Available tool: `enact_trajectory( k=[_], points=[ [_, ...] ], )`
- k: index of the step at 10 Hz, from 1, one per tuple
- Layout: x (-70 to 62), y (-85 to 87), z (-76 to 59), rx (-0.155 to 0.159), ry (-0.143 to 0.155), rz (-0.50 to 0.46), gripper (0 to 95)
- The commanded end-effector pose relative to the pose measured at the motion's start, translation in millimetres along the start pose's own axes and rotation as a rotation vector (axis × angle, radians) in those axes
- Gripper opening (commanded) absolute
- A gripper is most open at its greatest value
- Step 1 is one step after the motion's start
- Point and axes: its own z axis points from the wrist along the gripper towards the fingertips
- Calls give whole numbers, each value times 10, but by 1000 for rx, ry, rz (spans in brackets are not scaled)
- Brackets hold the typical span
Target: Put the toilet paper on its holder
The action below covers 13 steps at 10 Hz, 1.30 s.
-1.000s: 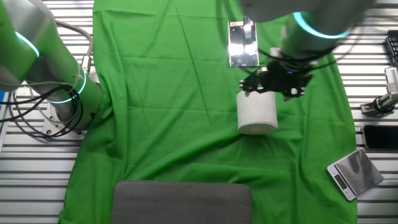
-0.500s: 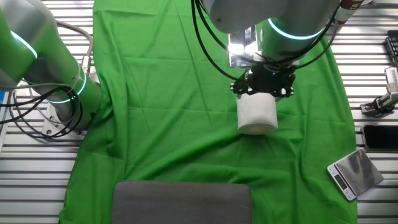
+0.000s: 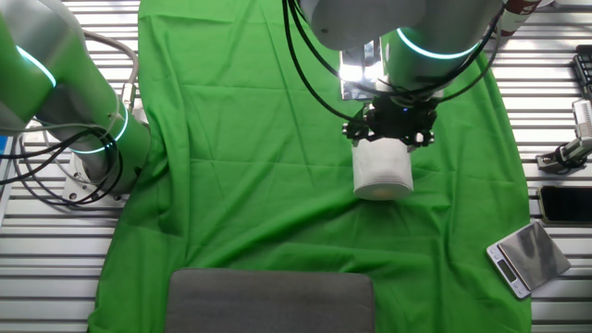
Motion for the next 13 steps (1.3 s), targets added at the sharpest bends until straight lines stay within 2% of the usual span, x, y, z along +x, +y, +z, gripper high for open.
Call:
enact_trajectory(
  k=[1,3,4,6,10,11,13],
  points=[
    [0,2,-1,-7,-5,-36,760],
    [0,2,-1,-9,-5,-55,760],
    [2,1,5,-8,1,-62,950],
    [37,-12,59,-4,16,-95,950],
    [183,-144,188,-7,7,-171,950],
    [187,-154,201,-7,8,-177,950],
    [202,-179,317,-9,1,-186,950]
  ],
)
